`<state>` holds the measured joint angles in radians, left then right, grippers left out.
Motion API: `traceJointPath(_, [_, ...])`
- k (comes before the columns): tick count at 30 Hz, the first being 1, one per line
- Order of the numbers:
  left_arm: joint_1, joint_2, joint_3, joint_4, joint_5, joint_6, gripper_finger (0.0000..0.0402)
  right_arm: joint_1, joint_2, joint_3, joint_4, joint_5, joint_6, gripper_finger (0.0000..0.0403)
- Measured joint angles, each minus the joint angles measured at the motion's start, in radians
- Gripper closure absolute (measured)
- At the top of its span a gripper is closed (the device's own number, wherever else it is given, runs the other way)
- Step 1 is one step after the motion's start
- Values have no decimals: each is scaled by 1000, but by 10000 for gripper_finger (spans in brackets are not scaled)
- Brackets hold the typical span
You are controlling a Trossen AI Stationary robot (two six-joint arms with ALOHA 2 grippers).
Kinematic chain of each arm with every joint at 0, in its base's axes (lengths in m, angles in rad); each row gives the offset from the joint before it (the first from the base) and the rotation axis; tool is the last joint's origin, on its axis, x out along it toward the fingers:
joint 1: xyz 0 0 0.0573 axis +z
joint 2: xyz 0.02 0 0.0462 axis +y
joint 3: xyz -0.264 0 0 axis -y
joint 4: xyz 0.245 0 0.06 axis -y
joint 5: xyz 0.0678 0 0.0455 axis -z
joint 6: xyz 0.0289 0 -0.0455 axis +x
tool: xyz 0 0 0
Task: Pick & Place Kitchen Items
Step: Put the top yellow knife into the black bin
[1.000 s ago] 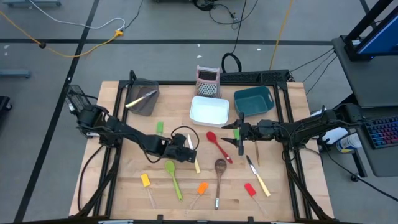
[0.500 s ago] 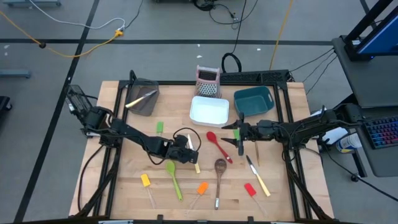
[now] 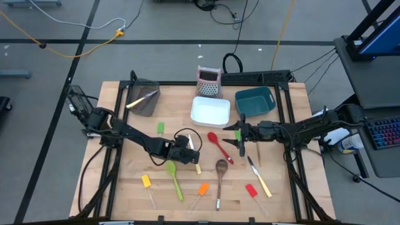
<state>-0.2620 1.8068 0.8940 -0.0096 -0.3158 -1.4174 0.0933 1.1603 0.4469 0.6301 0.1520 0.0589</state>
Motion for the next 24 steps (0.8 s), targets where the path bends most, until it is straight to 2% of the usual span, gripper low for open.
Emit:
traceJointPath(10, [53,36,4,-24,91,2,282,0,0,0,-21,0,0,179])
traceJointPath(18, [127,29,5,-62,184,225,282,0,0,0,-21,0,-17,179])
traceJointPath(24, [172,26,4,-75,321,468,282,0,0,0,-22,0,-22,179])
